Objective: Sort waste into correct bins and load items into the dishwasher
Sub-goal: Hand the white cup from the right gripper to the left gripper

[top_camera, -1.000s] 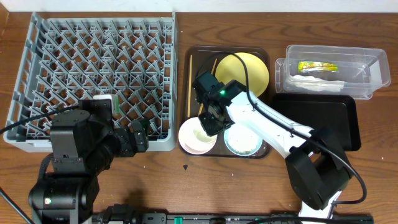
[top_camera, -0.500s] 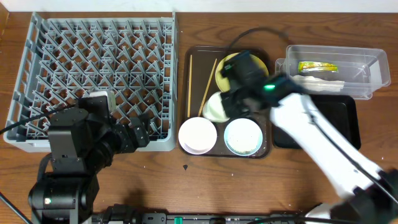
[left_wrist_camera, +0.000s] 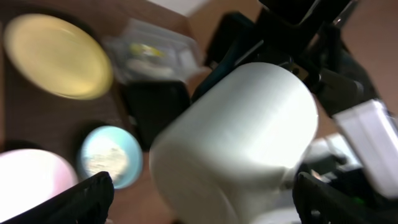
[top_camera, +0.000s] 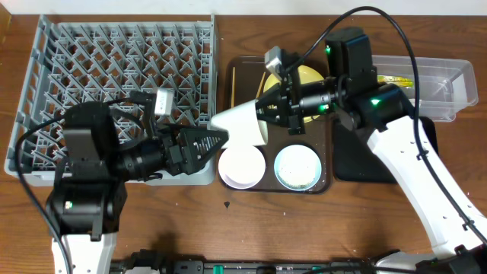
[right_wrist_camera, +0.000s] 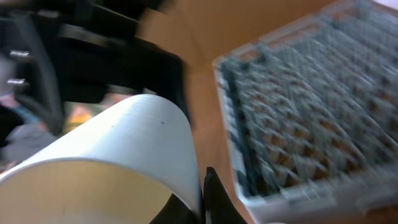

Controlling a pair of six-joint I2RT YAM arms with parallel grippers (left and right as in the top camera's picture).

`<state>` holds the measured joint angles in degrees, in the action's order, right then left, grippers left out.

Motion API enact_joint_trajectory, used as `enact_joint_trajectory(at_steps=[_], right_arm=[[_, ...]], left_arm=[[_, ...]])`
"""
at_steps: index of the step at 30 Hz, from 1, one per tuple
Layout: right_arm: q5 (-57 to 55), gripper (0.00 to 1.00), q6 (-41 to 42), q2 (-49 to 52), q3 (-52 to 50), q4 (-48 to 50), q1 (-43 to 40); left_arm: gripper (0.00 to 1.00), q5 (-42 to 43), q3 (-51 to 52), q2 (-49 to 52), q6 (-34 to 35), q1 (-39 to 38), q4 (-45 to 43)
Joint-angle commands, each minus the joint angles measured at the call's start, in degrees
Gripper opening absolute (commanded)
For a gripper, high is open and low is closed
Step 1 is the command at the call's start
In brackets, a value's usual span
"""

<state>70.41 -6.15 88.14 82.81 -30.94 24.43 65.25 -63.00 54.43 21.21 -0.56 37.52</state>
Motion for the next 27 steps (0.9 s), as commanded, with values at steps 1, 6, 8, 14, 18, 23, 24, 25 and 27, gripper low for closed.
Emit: enact_joint_trajectory(at_steps=[1, 6, 8, 14, 18, 23, 24, 25, 27], right_arm=[[7.76, 0.01, -0.55, -0.59, 0.44, 1.68, 2.54], [1.62, 0.01, 0.5, -0.59, 0.44, 2.49, 5.4], [-3.28, 0.01, 2.54, -0.59, 0.44, 2.51, 6.25], [-4.26, 0.01, 2.93, -0.59, 0.44, 3.8, 6.4], [-4.42, 0.26, 2.93, -0.59, 0.44, 4.17, 6.4], [-7.91, 0.57, 6.69, -0.74, 0.44, 4.2, 3.78], [-8.59, 0.59, 7.82, -0.87, 0.44, 4.15, 2.64], [-8.98, 0.61, 9.07, -1.11, 0.44, 4.13, 1.33], [-9.2, 0.64, 10.58, -1.64, 0.44, 3.8, -1.29]], left_arm=[[0.92, 11.58, -0.94, 1.38, 0.52, -0.07, -0.17], [0.72, 13.79, -0.94, 1.6, 0.52, -0.07, -0.37], [0.68, 14.78, -0.94, 1.62, 0.52, -0.07, -0.37], [0.61, 16.24, -0.94, 1.62, 0.52, -0.07, -0.35], [0.61, 16.15, -0.94, 1.62, 0.5, -0.07, -0.44], [0.6, 10.23, -0.94, 1.6, -0.11, -0.07, -0.55], [0.59, 8.46, -0.94, 1.6, -0.13, -0.07, -0.55], [0.57, 7.1, -0.94, 1.6, -0.13, -0.07, -0.52], [0.55, 4.94, -0.94, 1.6, -0.13, -0.04, -0.5]])
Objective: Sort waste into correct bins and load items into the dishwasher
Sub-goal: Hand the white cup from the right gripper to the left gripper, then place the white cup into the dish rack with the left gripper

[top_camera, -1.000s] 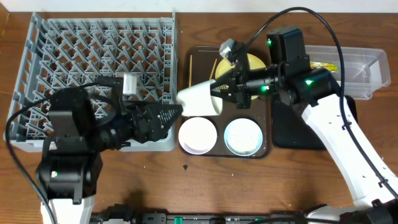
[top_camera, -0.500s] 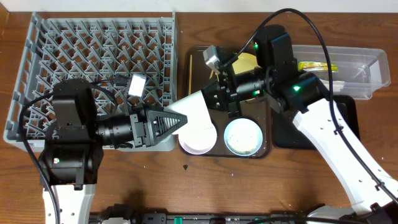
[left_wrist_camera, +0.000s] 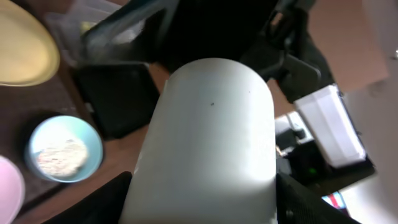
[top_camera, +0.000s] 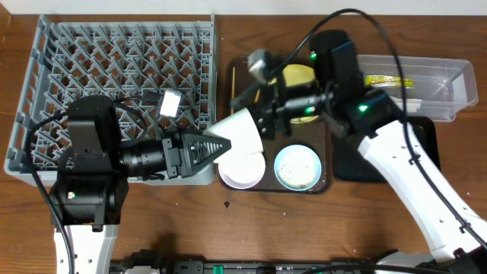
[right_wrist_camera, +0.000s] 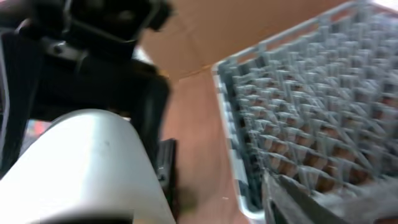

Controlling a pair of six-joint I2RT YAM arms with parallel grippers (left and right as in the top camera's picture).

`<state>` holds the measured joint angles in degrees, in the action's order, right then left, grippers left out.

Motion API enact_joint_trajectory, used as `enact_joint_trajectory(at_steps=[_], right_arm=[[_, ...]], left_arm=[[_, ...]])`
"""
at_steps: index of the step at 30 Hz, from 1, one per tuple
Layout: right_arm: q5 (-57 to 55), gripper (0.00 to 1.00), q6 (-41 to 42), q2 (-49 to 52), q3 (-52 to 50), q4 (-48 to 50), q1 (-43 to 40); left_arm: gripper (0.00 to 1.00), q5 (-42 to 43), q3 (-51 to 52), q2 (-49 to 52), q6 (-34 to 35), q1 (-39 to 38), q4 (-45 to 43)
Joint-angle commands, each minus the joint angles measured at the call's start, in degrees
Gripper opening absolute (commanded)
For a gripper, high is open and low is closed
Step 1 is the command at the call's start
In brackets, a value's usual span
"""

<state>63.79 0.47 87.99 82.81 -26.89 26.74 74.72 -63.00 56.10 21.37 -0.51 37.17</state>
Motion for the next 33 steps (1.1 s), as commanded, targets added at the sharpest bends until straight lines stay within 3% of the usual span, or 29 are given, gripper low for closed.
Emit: enact_joint_trajectory(at_steps=[1, 6, 11, 16, 23, 33], right_arm=[[-3.06, 0.65, 4.52, -1.7, 0.44, -0.66, -4.74], [-6.88, 0.66, 5.31, -2.21, 0.44, -6.69, -9.77], [-20.46, 0.67, 8.5, -2.21, 0.44, -19.82, -9.92], [-31.19, 0.67, 8.68, -2.19, 0.44, -28.68, -7.56], [-36.79, 0.7, 8.7, -2.19, 0.44, -27.87, -3.28], [-36.79, 0.7, 8.7, -2.19, 0.44, -27.82, -1.92]], left_arm=[[0.54, -5.6, -0.94, -0.07, -0.28, -0.04, -0.15], [0.55, -17.84, -0.94, -0.07, -1.2, 2.4, 1.99], [0.55, -45.97, -0.94, -0.02, -3.34, 8.55, 11.69], [0.55, -65.7, -0.94, 0.28, -3.21, 14.88, 16.7], [0.55, -72.11, -0.94, 7.78, -0.24, 21.57, 17.66], [0.55, -75.34, -0.94, 18.71, 0.42, 22.95, 13.9]])
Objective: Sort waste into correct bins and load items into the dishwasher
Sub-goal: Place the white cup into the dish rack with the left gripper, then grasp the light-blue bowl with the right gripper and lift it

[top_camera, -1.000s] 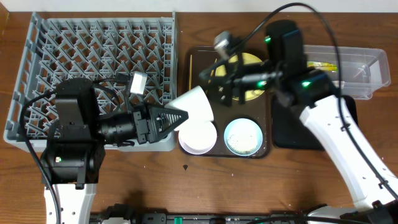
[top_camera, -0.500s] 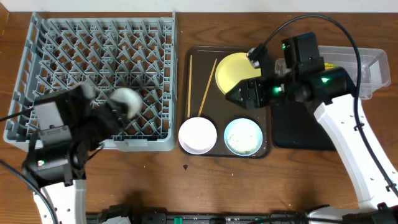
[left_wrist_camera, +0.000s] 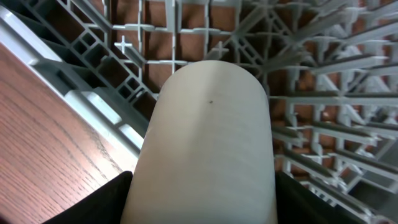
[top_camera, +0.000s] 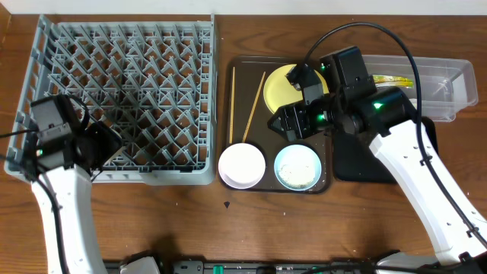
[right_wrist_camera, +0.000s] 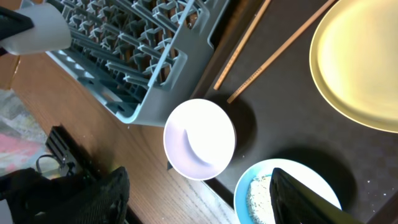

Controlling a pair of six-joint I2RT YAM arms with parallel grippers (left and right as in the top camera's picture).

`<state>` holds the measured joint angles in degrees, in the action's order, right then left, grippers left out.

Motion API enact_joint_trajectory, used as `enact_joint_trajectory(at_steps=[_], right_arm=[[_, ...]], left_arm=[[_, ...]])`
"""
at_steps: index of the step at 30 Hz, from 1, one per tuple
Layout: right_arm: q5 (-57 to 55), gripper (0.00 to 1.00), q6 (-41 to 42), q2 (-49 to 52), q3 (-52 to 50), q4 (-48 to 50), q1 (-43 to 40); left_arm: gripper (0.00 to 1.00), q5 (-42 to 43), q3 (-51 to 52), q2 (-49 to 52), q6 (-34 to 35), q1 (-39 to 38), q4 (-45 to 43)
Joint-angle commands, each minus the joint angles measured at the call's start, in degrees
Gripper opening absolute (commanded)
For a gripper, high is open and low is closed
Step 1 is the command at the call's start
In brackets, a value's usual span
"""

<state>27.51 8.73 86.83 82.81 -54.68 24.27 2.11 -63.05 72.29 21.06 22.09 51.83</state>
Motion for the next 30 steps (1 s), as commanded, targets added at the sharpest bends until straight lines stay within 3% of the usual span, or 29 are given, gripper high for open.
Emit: enact_joint_trajectory(at_steps=[1, 9, 11, 14, 16, 21, 24, 30], right_arm=[[-0.5, 0.7, 0.46, -1.03, 0.44, -0.11, 0.55], [-0.5, 0.7, 0.68, -1.03, 0.44, -0.37, 0.57], [-0.5, 0.7, 0.68, -1.03, 0.44, -0.44, 0.57], [-0.5, 0.7, 0.66, -1.03, 0.44, -0.59, 0.57], [-0.5, 0.7, 0.66, -1.03, 0.44, -0.57, 0.57], [-0.52, 0.7, 0.68, -0.98, 0.44, -0.68, 0.57], [-1.44, 0.69, 1.79, -0.81, 0.37, -0.74, 0.81], [-16.7, 0.63, 10.71, 1.31, 0.22, -4.85, 4.87]], left_arm=[[0.56, -2.73, -0.9, 3.28, 0.7, 0.35, -0.92], [0.69, -0.79, -0.9, 7.69, 0.7, 0.35, -1.18], [0.8, -0.35, -0.9, 7.74, 0.68, 0.35, -1.27], [0.83, -0.15, -1.53, 7.08, 0.68, 0.35, -1.31], [0.93, 0.07, -2.34, 6.32, 0.68, 0.35, -1.03], [0.95, 5.27, -5.97, 2.29, -0.26, 0.33, 1.97], [0.93, 13.14, -7.32, -0.79, -5.29, 0.02, 2.34], [0.9, 24.96, -7.82, -9.86, -13.68, -3.61, 3.26]])
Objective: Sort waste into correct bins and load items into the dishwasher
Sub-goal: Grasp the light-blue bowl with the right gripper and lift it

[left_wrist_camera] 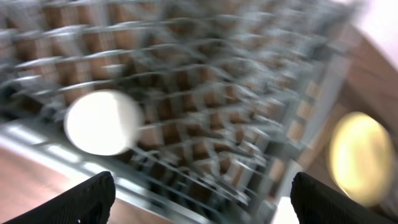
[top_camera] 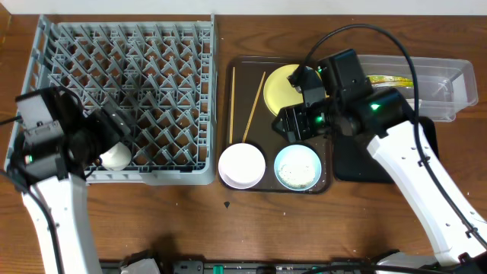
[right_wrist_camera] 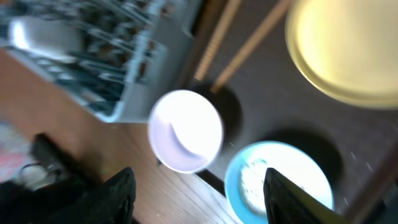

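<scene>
A white cup [top_camera: 116, 157] rests in the front-left part of the grey dish rack [top_camera: 122, 46]; the left wrist view shows it as a white round shape [left_wrist_camera: 102, 122]. My left gripper [top_camera: 106, 135] hangs just above it, open and empty [left_wrist_camera: 205, 196]. My right gripper [top_camera: 288, 122] hovers open [right_wrist_camera: 205, 196] over the brown tray [top_camera: 237, 72]. On the tray lie a white bowl [top_camera: 242, 165], a blue bowl with crumbs [top_camera: 297, 167], a yellow plate [top_camera: 283, 82] and two chopsticks [top_camera: 253, 106].
A clear plastic bin [top_camera: 434, 84] holding a yellow wrapper stands at the back right. A black bin [top_camera: 350, 156] sits beside the tray under the right arm. The rack fills the table's left half.
My left gripper was shut on the white cup above the rack's front-left corner. Now the cup sits in the rack and the gripper is open, drawn back above it. The right arm barely moved.
My right gripper held the cup by its rim in mid-air, with the open left gripper around its base. Then the left was shut on the cup and the right was off it. The left then held it over the rack, where it now rests, released.
</scene>
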Controlling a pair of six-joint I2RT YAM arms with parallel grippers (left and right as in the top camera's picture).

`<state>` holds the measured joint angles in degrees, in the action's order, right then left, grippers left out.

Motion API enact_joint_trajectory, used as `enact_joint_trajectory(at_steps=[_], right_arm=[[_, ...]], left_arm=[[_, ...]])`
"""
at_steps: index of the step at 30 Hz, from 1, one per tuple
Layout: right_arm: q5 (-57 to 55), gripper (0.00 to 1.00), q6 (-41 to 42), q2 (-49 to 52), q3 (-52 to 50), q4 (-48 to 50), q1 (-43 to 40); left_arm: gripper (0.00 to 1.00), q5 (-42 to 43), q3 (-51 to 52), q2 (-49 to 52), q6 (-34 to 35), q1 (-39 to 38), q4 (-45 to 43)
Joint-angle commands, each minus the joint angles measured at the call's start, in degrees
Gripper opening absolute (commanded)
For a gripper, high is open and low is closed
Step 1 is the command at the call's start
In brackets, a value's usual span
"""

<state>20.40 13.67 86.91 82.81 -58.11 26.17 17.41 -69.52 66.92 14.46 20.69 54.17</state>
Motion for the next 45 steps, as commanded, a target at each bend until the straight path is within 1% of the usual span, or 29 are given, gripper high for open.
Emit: enact_joint_trajectory(at_steps=[1, 3, 6, 8, 9, 10, 12, 17, 18, 20, 23, 27, 30, 32, 33, 36, 38, 39, 40, 45], right_arm=[[-10.67, 0.62, 6.08, 1.75, 0.22, -2.21, 3.98], [-12.46, 0.62, 6.75, 3.23, 0.09, -3.06, 6.01], [-16.55, 0.61, 10.51, 6.08, -0.07, -3.15, 8.57], [-20.39, 0.57, 14.32, 8.31, -0.07, -3.56, 9.53], [-20.76, 0.54, 15.87, 9.29, -0.07, -4.07, 9.77], [-20.48, 0.53, 16.98, 10.29, -0.07, -4.39, 9.94], [-19.47, 0.56, 16.87, 12.52, -0.07, -3.65, 10.27], [-19.43, 0.53, 15.5, 16.39, -0.07, -1.22, 10.34], [-19.47, 0.52, 15.74, 16.81, -0.07, -1.53, 10.34], [-19.3, 0.45, 20.26, 18.32, -0.07, -4.0, 10.32], [-18.4, 0.38, 22.4, 19.5, -0.37, -5.38, 10.56], [-18.53, 0.33, 24.24, 20.9, -2.43, -4.0, 11.8], [-18.71, 0.31, 24.9, 22.91, -3.96, -1.29, 12.48], [-19.37, 0.31, 24.9, 24.26, -4.7, 0.2, 12.46], [-19.93, 0.29, 24.9, 25.62, -4.96, 0.55, 12.26], [-20.65, 0.11, 25.14, 26.64, -4.96, -0.85, 11.19], [-21.99, 0.07, 25.31, 26.45, -4.92, -0.59, 10.47], [-22.34, 0.03, 25.27, 26.43, -4.92, -0.26, 10.12], [-22.36, 0.01, 25.22, 26.43, -4.92, 0.09, 9.84], [-22.32, 0.01, 23.32, 26.43, -4.92, 0.5, 8.33]], left_arm=[[0.9, 10.71, -1.33, -6.03, -8.0, -3.13, 1.11], [0.9, 11.08, -1.33, -9.18, -8.46, -5.25, 1.64], [0.9, 11.08, -1.33, -12.9, -8.46, -7.8, 2.36], [0.9, 11.13, -1.33, -14.62, -8.44, -9.27, 2.91], [0.9, 11.1, -1.33, -15.19, -8.46, -9.97, 3.39], [0.9, 11.1, -1.33, -15.67, -8.5, -10.8, 4.09], [0.9, 11.04, -1.33, -16.0, -9.16, -11.85, 5.49], [0.89, 10.88, -0.57, -15.41, -9.16, -13.11, 6.86], [0.88, 10.91, -0.46, -15.21, -9.38, -13.4, 6.93], [0.88, 10.88, -0.42, -14.36, -9.99, -14.73, 7.63], [0.89, 10.86, -0.39, -13.51, -10.01, -16.02, 7.74], [0.88, 10.25, -0.42, -12.44, -10.14, -16.55, 7.8], [0.88, 10.23, -0.39, -11.85, -10.16, -16.55, 8.15], [0.88, 10.23, -0.39, -11.63, -10.16, -16.55, 8.37], [0.88, 10.23, -0.39, -11.56, -10.19, -16.55, 8.59], [0.88, 10.23, -0.39, -11.56, -10.19, -16.55, 8.81], [0.88, 10.25, -0.39, -11.56, -10.19, -16.55, 8.81], [0.88, 10.23, -0.39, -11.56, -10.19, -16.55, 8.81], [0.88, 10.23, -0.39, -11.56, -10.19, -16.55, 8.79], [0.88, 10.23, -0.39, -11.56, -10.19, -16.55, 8.76]])
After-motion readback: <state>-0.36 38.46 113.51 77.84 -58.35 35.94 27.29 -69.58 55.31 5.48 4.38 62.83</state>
